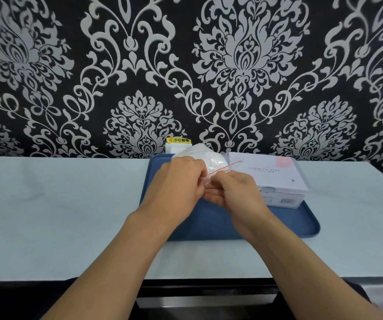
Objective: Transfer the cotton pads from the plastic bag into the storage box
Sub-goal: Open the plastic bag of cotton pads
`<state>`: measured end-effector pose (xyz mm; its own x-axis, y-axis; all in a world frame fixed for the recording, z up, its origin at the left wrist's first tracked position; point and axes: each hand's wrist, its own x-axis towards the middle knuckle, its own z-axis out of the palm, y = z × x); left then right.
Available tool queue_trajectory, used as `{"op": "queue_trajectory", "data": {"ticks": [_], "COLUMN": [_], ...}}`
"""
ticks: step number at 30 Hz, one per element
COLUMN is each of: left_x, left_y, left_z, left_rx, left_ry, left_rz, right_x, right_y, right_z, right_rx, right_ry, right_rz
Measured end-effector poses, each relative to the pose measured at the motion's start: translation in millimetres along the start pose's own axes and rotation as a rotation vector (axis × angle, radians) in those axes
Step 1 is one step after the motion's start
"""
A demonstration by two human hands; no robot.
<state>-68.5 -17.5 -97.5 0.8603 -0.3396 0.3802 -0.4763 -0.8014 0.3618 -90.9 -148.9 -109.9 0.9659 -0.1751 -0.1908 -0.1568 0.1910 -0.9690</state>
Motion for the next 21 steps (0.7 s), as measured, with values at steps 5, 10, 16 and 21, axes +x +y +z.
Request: {"op": "queue_trajectory", "data": {"ticks": [5,10,16,21], "left_x": [-1.1,4.0,5.3,1.5], "left_y": [-3.2,-9.2,-28.5,-26.8], "left_z": [4.5,-1.1,-13.2,-4.7], "left_rx": [-0.067,-0.071,-0.182,-0.237], "left_ry": [0.067,0.224,0.505,0.403], "left_rz": [-0.050,-0.062,-0.091,-0.040], "right_x": [0.3,2.1,-2.7,-3.3], "right_y": [-0.2,4.1,6.4,12.4], "right_z": [0.8,4.9,2.7,-5.8], "right_rx": [-0.131,-0.191,-0.378,-0.451], "right_ry": [0.011,0.049,0.024,-0.044], "right_rz": [-0.006,0.030,0.231,0.270]}}
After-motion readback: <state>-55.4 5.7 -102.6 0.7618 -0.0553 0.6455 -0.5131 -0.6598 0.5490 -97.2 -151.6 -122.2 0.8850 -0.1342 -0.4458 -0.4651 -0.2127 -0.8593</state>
